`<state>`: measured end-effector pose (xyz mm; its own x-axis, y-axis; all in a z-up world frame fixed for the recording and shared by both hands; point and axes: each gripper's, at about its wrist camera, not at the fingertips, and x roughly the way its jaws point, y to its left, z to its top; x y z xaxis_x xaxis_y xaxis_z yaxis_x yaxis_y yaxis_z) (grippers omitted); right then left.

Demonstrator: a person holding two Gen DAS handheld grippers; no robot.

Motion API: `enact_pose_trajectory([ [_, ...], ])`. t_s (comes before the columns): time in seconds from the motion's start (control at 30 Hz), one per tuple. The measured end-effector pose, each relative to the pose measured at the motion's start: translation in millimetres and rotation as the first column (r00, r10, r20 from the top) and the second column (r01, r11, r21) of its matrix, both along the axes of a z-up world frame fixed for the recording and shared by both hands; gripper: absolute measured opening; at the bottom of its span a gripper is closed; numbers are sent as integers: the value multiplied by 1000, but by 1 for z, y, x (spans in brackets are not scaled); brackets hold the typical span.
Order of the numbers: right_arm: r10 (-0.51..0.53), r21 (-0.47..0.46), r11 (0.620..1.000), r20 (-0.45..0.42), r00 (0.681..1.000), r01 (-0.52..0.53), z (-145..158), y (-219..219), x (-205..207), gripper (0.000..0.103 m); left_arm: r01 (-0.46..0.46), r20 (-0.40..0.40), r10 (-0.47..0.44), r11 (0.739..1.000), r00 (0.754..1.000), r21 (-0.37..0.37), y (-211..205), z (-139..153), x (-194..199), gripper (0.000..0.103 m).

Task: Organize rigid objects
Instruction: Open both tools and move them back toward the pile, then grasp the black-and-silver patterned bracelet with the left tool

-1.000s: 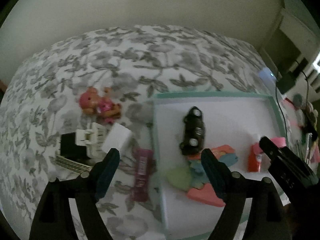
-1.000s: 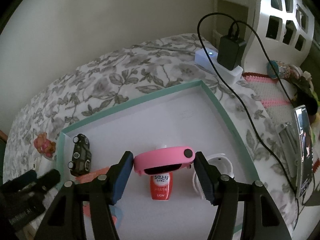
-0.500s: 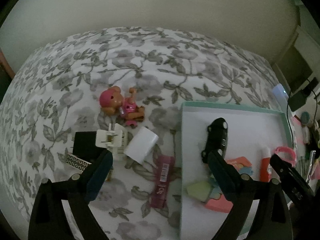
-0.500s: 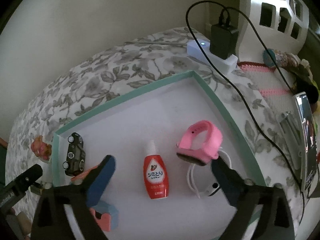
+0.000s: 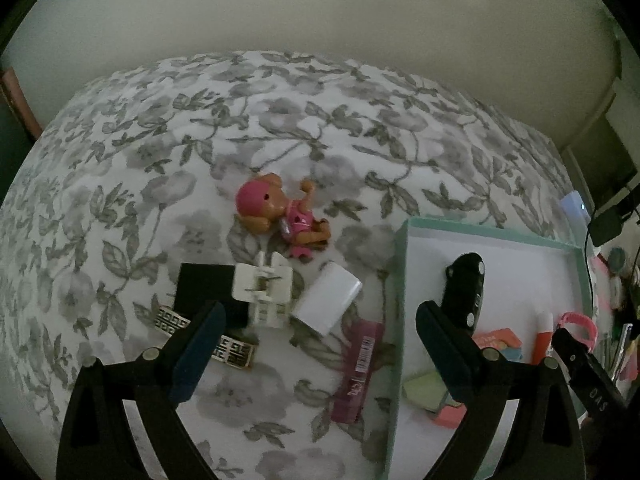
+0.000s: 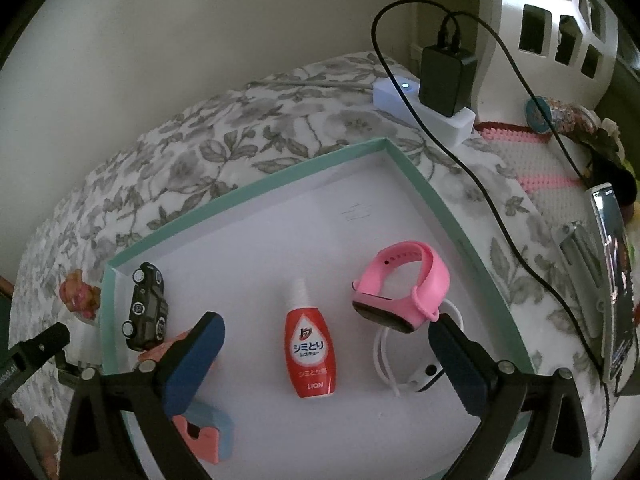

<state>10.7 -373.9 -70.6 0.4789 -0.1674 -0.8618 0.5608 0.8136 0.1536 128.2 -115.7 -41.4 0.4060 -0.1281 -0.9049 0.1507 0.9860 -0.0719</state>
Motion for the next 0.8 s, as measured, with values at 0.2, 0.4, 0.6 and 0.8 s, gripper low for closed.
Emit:
enact_pose_trajectory([
  [0.2, 24, -25, 999, 25, 999, -24, 11, 9, 3, 103, -42, 5, 42, 999, 999, -5, 24, 5, 8, 96],
  [0.4, 77, -58, 995, 42, 996, -75, 23, 29, 9, 103, -111, 3, 111, 993, 994, -26, 63, 10, 16, 96],
  [0.6, 154, -97, 984, 47, 987, -149, 32, 60, 20, 103, -170, 6, 170, 985, 985, -32, 103, 17, 20, 96],
  [0.8, 230, -95, 970, 49, 972, -225, 35, 99, 34, 103, -229, 4, 229, 972, 973, -48, 142, 20, 22, 96],
])
